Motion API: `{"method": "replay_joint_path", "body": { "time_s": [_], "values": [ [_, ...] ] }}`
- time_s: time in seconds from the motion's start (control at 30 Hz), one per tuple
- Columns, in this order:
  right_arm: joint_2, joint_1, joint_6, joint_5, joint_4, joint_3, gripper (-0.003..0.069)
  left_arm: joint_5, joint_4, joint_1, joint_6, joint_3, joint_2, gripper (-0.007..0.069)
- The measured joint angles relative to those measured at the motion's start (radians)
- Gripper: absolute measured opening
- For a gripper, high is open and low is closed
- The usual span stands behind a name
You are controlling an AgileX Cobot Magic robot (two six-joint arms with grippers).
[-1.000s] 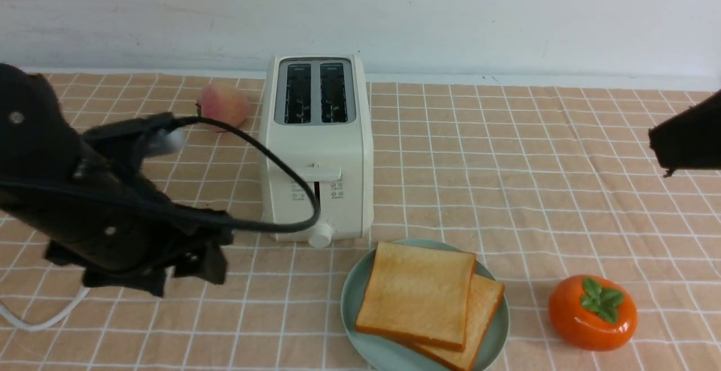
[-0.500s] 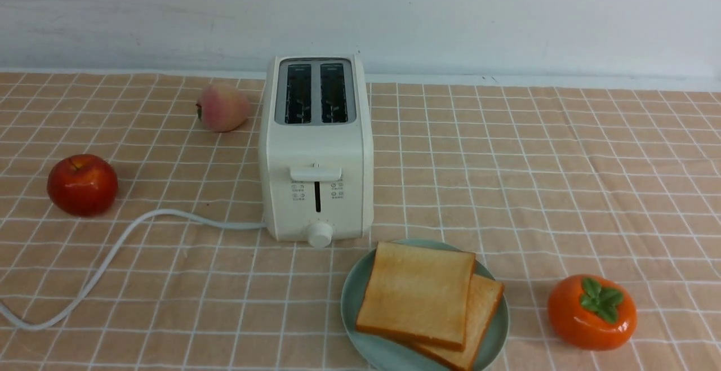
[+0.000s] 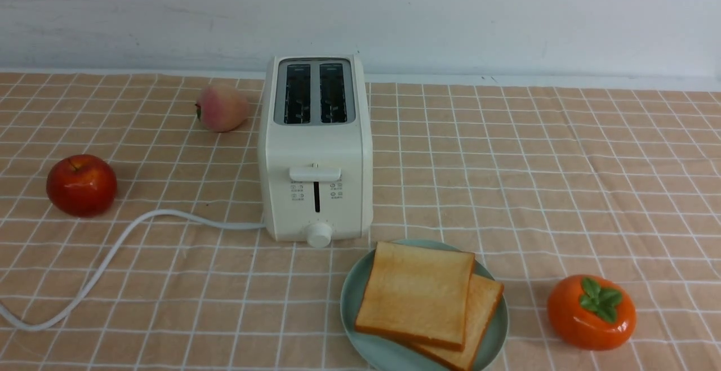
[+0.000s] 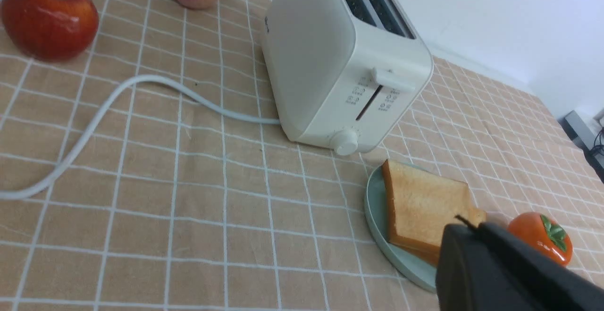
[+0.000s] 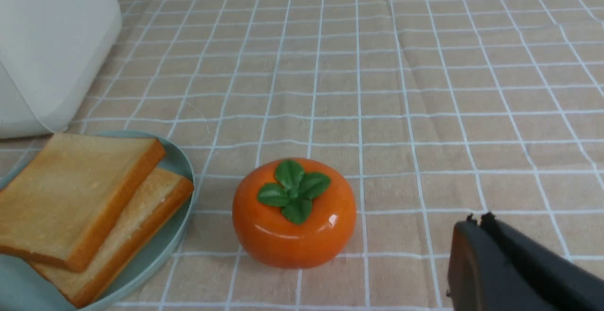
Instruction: Take toasted bread from bread machine on light coffee tablecloth place on plate.
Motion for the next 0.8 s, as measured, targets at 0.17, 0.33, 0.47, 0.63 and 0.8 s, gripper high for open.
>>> {"method": "replay_joint_path", "body": {
  "time_s": [0.17, 0.33, 0.47, 0.63, 0.8],
  "values": [
    [-0.008, 0.000, 0.000, -0.004, -0.006, 0.000, -0.0010, 0.005, -0.008, 0.000, 0.000, 0.007, 0.000, -0.0014],
    [-0.008, 0.000, 0.000, -0.004, -0.008, 0.000, -0.0008, 0.005, -0.008, 0.000, 0.000, 0.007, 0.000, -0.0014],
    [-0.008, 0.000, 0.000, -0.004, -0.009, 0.000, -0.0003, 0.005, -0.008, 0.000, 0.000, 0.007, 0.000, -0.0014],
    [-0.008, 0.000, 0.000, -0.004, -0.009, 0.000, 0.0000, 0.005, -0.008, 0.000, 0.000, 0.007, 0.000, -0.0014],
    [-0.008, 0.000, 0.000, -0.004, -0.009, 0.000, 0.0003, -0.009, 0.000, 0.000, 0.015, 0.042, 0.000, -0.0013]
  ]
}}
